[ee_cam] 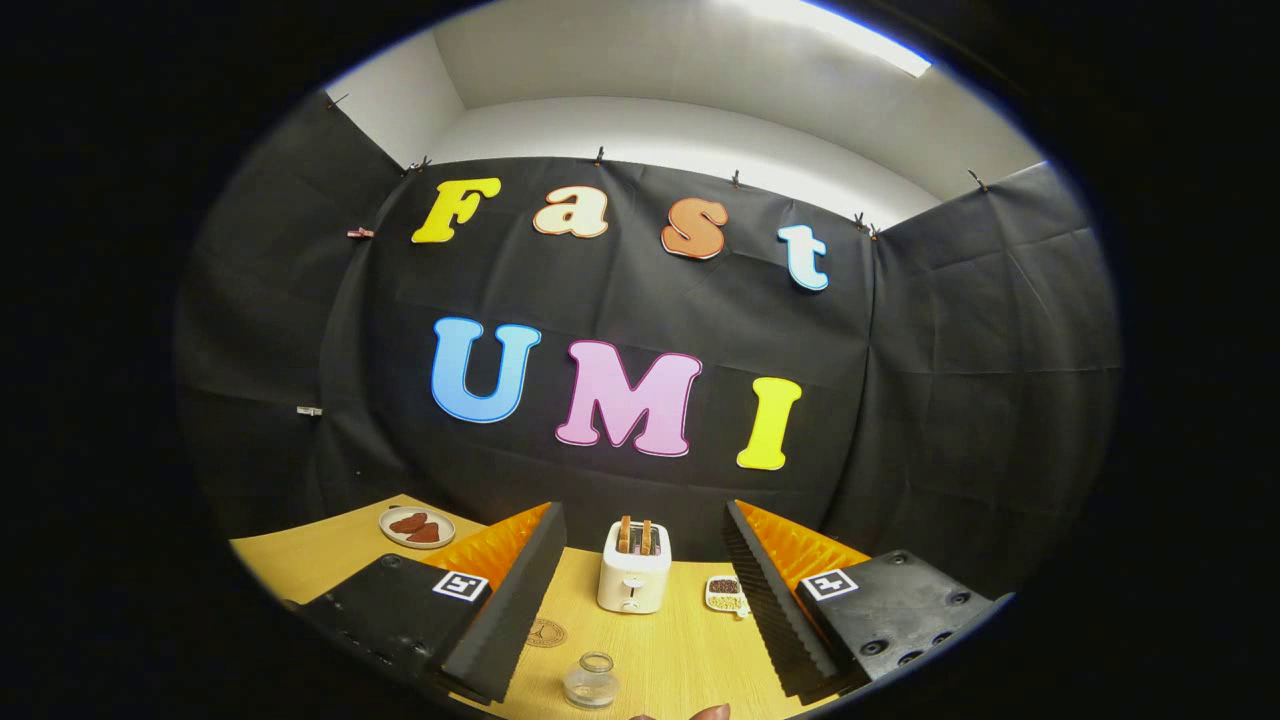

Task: Take the bottle from table, then pour the juice into the cup, finally place the bottle on the coaster

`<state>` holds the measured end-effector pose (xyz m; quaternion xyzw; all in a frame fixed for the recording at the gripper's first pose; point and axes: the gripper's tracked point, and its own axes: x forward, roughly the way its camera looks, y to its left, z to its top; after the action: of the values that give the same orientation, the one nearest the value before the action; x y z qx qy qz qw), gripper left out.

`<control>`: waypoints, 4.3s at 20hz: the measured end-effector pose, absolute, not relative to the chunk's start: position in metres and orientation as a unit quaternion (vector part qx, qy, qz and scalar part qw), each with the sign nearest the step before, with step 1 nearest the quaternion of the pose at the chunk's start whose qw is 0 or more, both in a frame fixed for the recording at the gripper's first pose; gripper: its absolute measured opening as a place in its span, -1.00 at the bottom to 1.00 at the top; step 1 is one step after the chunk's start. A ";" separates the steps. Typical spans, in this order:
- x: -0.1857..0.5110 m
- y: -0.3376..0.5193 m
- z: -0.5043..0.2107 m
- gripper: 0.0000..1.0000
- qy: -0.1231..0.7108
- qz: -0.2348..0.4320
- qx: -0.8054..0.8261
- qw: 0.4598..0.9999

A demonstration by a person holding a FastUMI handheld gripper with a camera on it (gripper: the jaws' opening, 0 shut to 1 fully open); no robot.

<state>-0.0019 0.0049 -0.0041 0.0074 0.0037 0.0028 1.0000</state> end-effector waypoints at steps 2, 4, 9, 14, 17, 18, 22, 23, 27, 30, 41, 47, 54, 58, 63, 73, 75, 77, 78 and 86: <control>-0.002 0.006 -0.008 0.94 0.005 0.004 0.011 1.000; -0.003 0.008 -0.012 0.94 0.001 0.007 0.014 1.000; -0.005 0.016 -0.031 0.94 -0.013 0.012 0.033 0.999; -0.005 0.027 -0.084 0.94 0.014 0.021 0.035 0.999; -0.004 0.032 -0.125 0.94 0.037 0.027 0.037 0.998; -0.003 0.033 -0.139 0.95 0.045 0.029 0.039 0.998; 0.003 0.037 -0.198 0.95 0.072 0.033 0.037 0.996; 0.005 0.040 -0.212 0.95 0.078 0.036 0.033 0.996; 0.004 0.055 -0.266 0.95 0.108 0.055 0.043 0.992; 0.002 0.068 -0.296 0.95 0.124 0.061 0.056 0.989; 0.005 0.064 -0.340 0.57 0.163 0.023 0.027 0.986; 0.021 0.052 -0.282 0.44 0.147 0.005 -0.053 0.988; 0.031 0.068 -0.230 0.44 0.126 0.023 -0.233 0.964; 0.026 0.088 -0.222 0.44 0.124 0.042 -0.318 0.939; 0.029 0.102 -0.230 0.43 0.125 0.068 -0.441 0.886; 0.031 0.113 -0.257 0.44 0.138 0.104 -0.568 0.805; 0.030 0.113 -0.264 0.44 0.145 0.109 -0.584 0.791; 0.029 0.115 -0.266 0.44 0.145 0.112 -0.599 0.780; 0.028 0.115 -0.268 0.44 0.145 0.114 -0.607 0.773; 0.037 0.118 -0.269 0.44 0.128 0.127 -0.663 0.727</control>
<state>0.0373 0.1183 -0.2687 -0.6627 0.1279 0.1267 0.7270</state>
